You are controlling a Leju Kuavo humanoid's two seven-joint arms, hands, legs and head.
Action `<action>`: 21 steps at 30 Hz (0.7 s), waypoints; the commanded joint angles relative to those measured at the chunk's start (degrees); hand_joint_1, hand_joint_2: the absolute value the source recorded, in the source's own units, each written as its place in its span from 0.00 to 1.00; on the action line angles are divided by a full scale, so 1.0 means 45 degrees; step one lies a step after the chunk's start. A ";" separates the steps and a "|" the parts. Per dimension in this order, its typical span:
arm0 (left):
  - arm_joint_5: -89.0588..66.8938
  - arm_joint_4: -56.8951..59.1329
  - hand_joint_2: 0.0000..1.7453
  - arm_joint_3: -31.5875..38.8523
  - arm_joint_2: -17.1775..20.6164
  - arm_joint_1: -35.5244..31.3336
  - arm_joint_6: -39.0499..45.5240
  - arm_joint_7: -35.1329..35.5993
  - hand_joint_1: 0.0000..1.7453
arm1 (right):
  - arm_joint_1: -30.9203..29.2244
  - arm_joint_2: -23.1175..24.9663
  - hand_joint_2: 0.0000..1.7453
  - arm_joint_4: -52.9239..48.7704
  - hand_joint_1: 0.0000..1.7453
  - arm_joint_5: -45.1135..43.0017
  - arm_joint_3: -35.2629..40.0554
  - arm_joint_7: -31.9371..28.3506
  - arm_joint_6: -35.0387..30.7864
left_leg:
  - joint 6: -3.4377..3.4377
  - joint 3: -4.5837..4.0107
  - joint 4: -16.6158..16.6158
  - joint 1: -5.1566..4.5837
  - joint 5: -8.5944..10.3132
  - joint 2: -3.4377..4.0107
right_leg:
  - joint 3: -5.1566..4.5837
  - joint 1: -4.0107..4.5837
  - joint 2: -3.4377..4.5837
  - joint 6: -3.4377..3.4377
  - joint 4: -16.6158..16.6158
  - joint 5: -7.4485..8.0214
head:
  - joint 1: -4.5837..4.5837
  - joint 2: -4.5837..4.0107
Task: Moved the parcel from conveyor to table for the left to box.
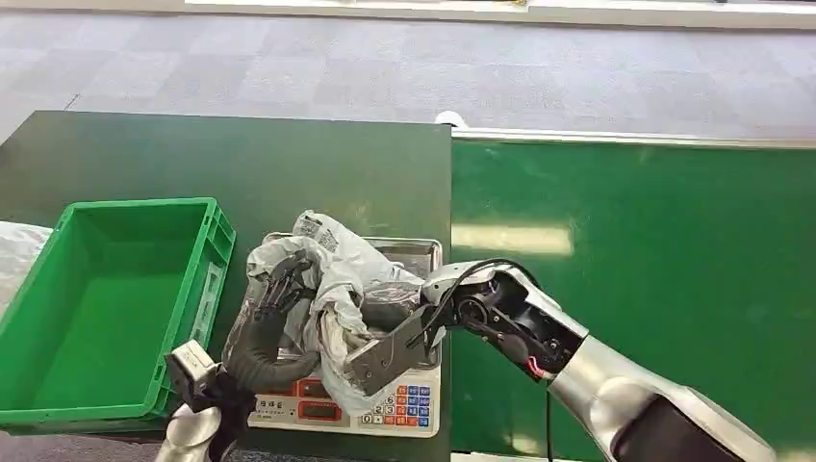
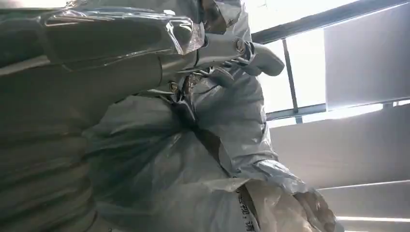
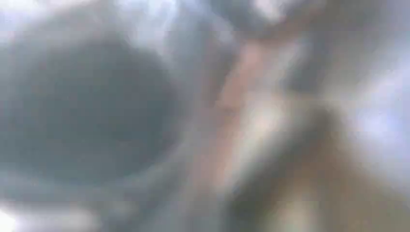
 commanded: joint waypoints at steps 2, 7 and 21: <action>0.0007 0.0727 1.00 -0.0100 0.0096 -0.0180 0.0057 0.0077 0.00 | -0.0461 0.0289 1.00 0.0729 0.00 0.0358 0.0713 0.0333 -0.1181 | 0.0014 -0.0019 -0.0009 -0.0002 0.0021 0.0006 | -0.0025 0.0004 -0.0004 -0.0030 -0.0001 0.0019 | -0.0005 0.0000; 0.0004 0.0758 1.00 -0.0154 0.0043 -0.0192 -0.0016 0.0046 0.00 | -0.0235 0.0285 1.00 0.0564 0.00 0.0457 0.0280 0.0216 -0.2035 | 0.0009 -0.0005 -0.0004 -0.0003 0.0008 -0.0001 | -0.0007 0.0000 -0.0006 -0.0017 0.0001 0.0005 | 0.0000 0.0000; -0.0120 0.0302 1.00 0.0113 -0.0098 0.0226 -0.0114 -0.0039 0.00 | 0.1133 0.0374 1.00 -0.1085 0.00 -0.0618 -0.3072 -0.1027 -0.4547 | 0.0013 -0.0024 0.0000 -0.0003 0.0009 0.0008 | -0.0028 0.0003 0.0001 -0.0025 0.0005 0.0009 | -0.0005 0.0000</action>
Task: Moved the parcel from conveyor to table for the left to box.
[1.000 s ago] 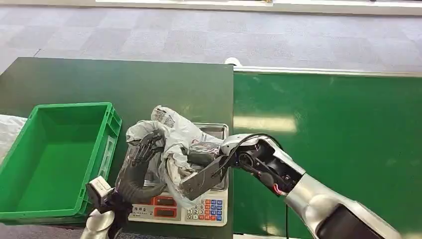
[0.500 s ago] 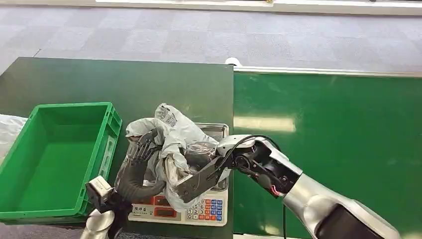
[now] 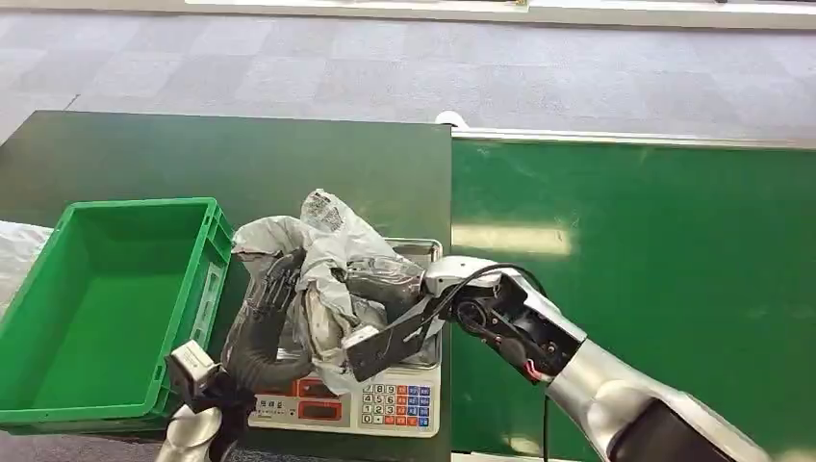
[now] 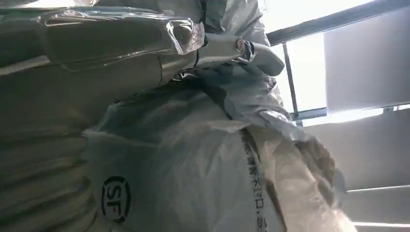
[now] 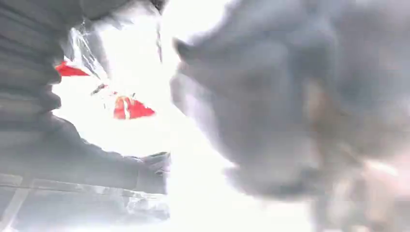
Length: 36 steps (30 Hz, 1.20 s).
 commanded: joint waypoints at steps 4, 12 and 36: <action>-0.0140 0.0316 1.00 0.0105 -0.0146 0.0156 -0.0113 0.0009 0.00 | 0.1202 0.0336 1.00 -0.1155 0.00 -0.1806 -0.3367 -0.0934 -0.0920 | 0.0010 -0.0014 0.0001 0.0001 0.0005 -0.0002 | -0.0013 0.0005 -0.0008 -0.0019 0.0001 0.0005 | -0.0005 0.0000; -0.0147 0.0115 1.00 0.0103 -0.0155 0.0298 -0.0132 0.0009 0.00 | 0.2177 0.0754 1.00 -0.0991 0.00 -0.3507 -0.4909 -0.1642 -0.0424 | 0.0021 -0.0026 -0.0027 0.0007 0.0033 -0.0012 | -0.0025 0.0016 -0.0025 -0.0044 -0.0026 0.0029 | 0.0000 0.0000; -0.0154 0.0366 1.00 0.0011 -0.0207 -0.0018 -0.0078 0.0025 0.00 | 0.4747 0.0845 1.00 -0.2890 0.00 -0.4957 -0.8629 -0.1831 0.0918 | 0.0014 -0.0023 -0.0003 0.0001 0.0014 -0.0019 | -0.0024 0.0006 -0.0030 -0.0026 -0.0005 0.0008 | -0.0005 0.0000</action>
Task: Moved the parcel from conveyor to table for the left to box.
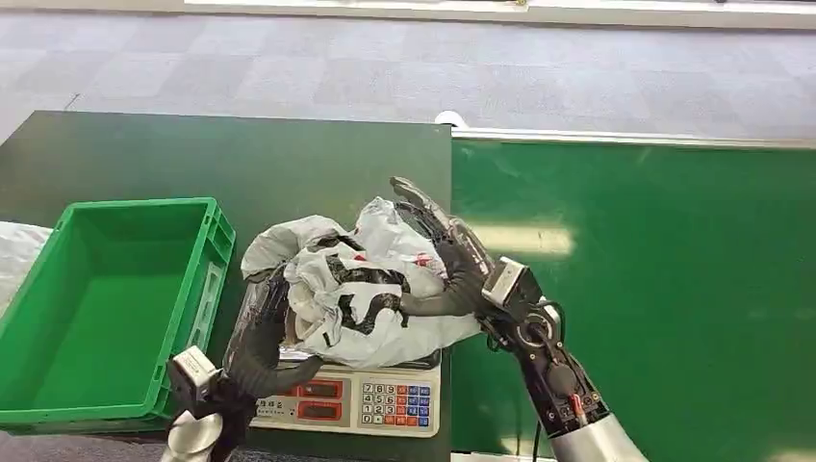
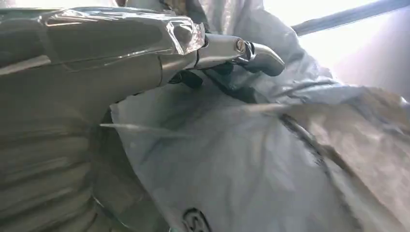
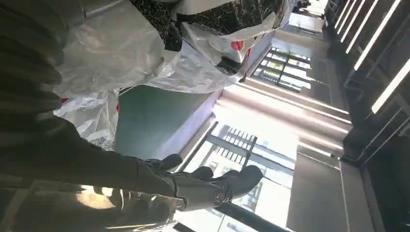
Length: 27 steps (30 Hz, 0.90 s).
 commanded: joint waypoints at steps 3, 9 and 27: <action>-0.0039 0.0480 1.00 -0.0048 -0.0006 -0.0263 -0.0013 0.0070 0.00 | 0.0313 -0.0124 1.00 -0.0727 0.00 -0.0233 -0.1177 -0.0123 0.0114 | 0.0015 -0.0025 0.0000 0.0002 0.0017 -0.0019 | -0.0018 0.0008 -0.0026 -0.0026 -0.0001 0.0011 | -0.0005 0.0000; -0.0034 0.0285 1.00 0.0146 -0.0097 -0.0158 -0.0012 0.0059 0.00 | 0.0820 0.0011 1.00 -0.1747 0.00 -0.1611 -0.2341 -0.0452 0.1333 | 0.0015 -0.0029 0.0000 0.0002 0.0016 -0.0028 | -0.0018 0.0008 -0.0036 -0.0026 -0.0001 0.0007 | -0.0005 0.0000; 0.0081 -0.0396 1.00 0.1157 -0.0203 -0.0075 0.1129 0.0038 0.00 | -0.0556 -0.0415 1.00 0.1982 0.00 0.5777 0.0787 0.0823 -0.1292 | 0.0011 -0.0005 -0.0005 0.0008 0.0008 0.0023 | -0.0002 0.0014 0.0016 -0.0025 -0.0007 0.0016 | 0.0000 0.0000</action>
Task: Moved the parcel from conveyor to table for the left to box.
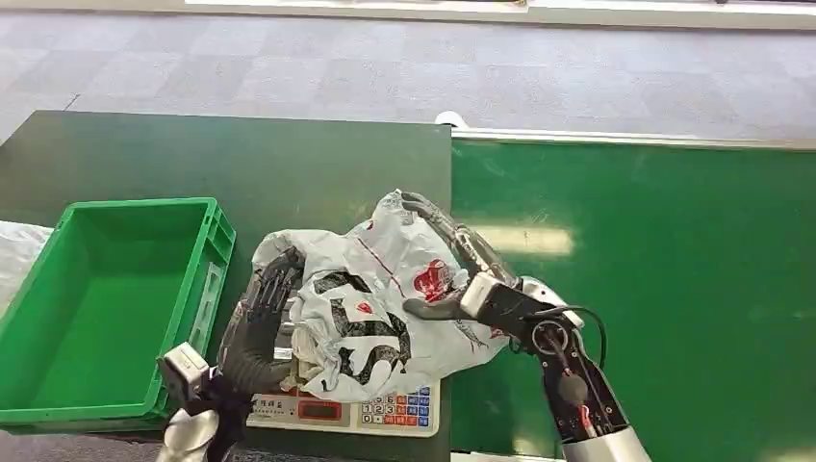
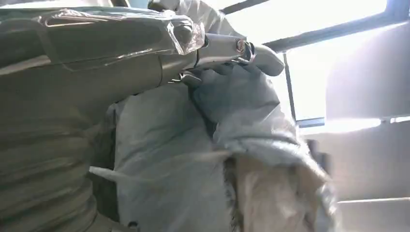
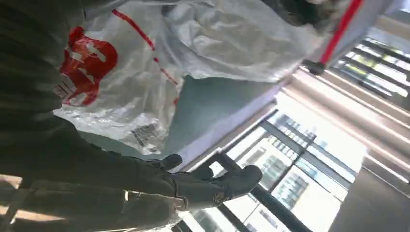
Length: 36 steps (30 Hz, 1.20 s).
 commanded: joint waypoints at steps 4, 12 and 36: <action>-0.0189 -0.0604 1.00 0.0869 -0.0031 0.0141 0.1307 0.0038 0.00 | -0.0726 -0.0315 1.00 0.1721 0.00 0.0342 0.1239 -0.0122 -0.1235 | 0.0013 -0.0011 0.0001 0.0002 0.0004 0.0014 | -0.0014 0.0007 0.0006 -0.0022 0.0000 0.0009 | 0.0000 0.0000; -0.2656 -0.1381 1.00 0.1404 0.0459 0.0190 0.6321 0.0038 0.00 | 0.0730 -0.0346 1.00 -0.1186 0.00 -0.2365 -0.0881 -0.0848 -0.0669 | 0.0011 -0.0032 0.0003 0.0004 0.0012 -0.0017 | -0.0029 0.0010 -0.0025 -0.0028 0.0002 0.0006 | 0.0000 0.0000; -0.4790 -0.1454 1.00 0.3355 -0.0166 -0.0138 1.2124 0.0038 0.00 | 0.1962 0.0620 1.00 -0.2716 0.00 -0.6041 -0.3316 -0.1349 0.0735 | 0.0011 -0.0004 -0.0005 0.0000 0.0010 -0.0013 | -0.0007 0.0004 -0.0018 -0.0020 -0.0004 0.0005 | 0.0005 0.0000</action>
